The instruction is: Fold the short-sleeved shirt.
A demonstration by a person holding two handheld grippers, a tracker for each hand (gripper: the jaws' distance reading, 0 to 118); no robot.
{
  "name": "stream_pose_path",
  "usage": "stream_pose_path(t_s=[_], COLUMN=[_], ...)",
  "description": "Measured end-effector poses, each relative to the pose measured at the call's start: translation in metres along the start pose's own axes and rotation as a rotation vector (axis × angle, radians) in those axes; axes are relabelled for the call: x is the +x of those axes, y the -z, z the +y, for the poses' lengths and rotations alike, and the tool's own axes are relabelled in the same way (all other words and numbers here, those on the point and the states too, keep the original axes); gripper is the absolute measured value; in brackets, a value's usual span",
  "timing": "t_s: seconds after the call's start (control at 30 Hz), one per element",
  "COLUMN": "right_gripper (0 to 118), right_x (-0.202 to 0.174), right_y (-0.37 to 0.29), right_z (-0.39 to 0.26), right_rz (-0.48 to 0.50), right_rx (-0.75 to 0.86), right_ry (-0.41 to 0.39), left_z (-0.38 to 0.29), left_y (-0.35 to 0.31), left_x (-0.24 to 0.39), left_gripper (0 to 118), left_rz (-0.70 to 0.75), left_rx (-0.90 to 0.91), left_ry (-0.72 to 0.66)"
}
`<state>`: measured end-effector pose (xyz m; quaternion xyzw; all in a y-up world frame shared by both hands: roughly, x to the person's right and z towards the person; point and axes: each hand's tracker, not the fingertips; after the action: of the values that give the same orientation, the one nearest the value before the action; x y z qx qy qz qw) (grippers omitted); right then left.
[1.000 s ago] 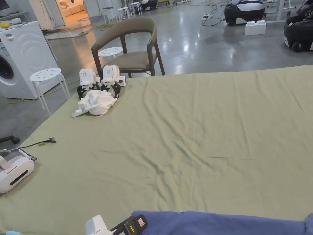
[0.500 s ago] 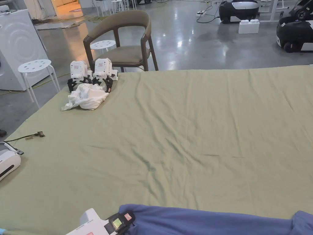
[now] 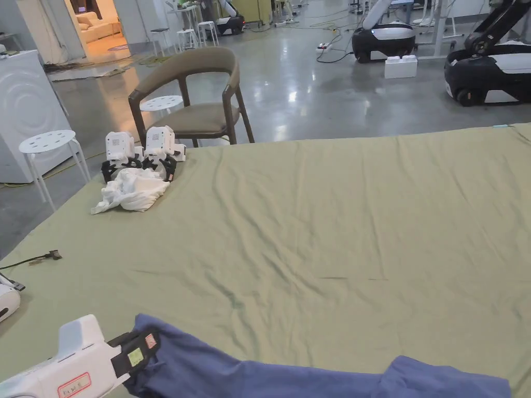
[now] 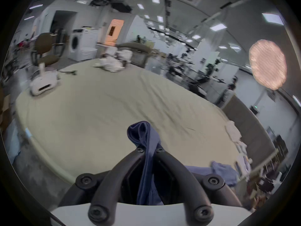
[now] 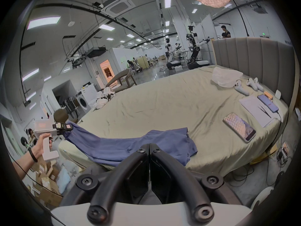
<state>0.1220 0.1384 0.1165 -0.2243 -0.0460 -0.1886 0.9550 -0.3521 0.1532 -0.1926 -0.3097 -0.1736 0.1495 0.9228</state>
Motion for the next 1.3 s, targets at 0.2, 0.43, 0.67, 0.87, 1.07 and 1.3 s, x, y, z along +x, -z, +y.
stream_pose_path(t_s=[0.2, 0.43, 0.67, 0.87, 1.07, 1.3], right_gripper=[0, 0, 0, 0, 0, 0], right_x=[0.005, 0.035, 0.050, 0.043, 0.034, 0.033], right_y=[-0.023, -0.051, -0.045, -0.034, -0.032, -0.033], right_z=[0.002, -0.011, -0.020, -0.021, -0.020, -0.020], right_rz=[-0.036, -0.123, -0.133, -0.092, -0.092, -0.107], right_rx=[0.033, 0.060, 0.054, 0.034, 0.013, -0.002], right_ry=[0.008, 0.133, 0.245, 0.235, 0.209, 0.203], left_z=[-0.063, -0.117, -0.107, -0.105, -0.148, -0.137], left_y=[0.060, 0.128, 0.118, 0.111, 0.145, 0.140], left_x=[0.113, 0.169, 0.157, 0.135, 0.140, 0.134], left_gripper=[1, 5, 79, 36, 10, 15], left_rz=[-0.188, -0.124, -0.240, -0.225, -0.236, -0.241], left_rx=[-0.165, -0.342, -0.298, -0.284, -0.463, -0.430], left_ry=[0.070, 0.159, 0.070, 0.027, -0.021, 0.001])
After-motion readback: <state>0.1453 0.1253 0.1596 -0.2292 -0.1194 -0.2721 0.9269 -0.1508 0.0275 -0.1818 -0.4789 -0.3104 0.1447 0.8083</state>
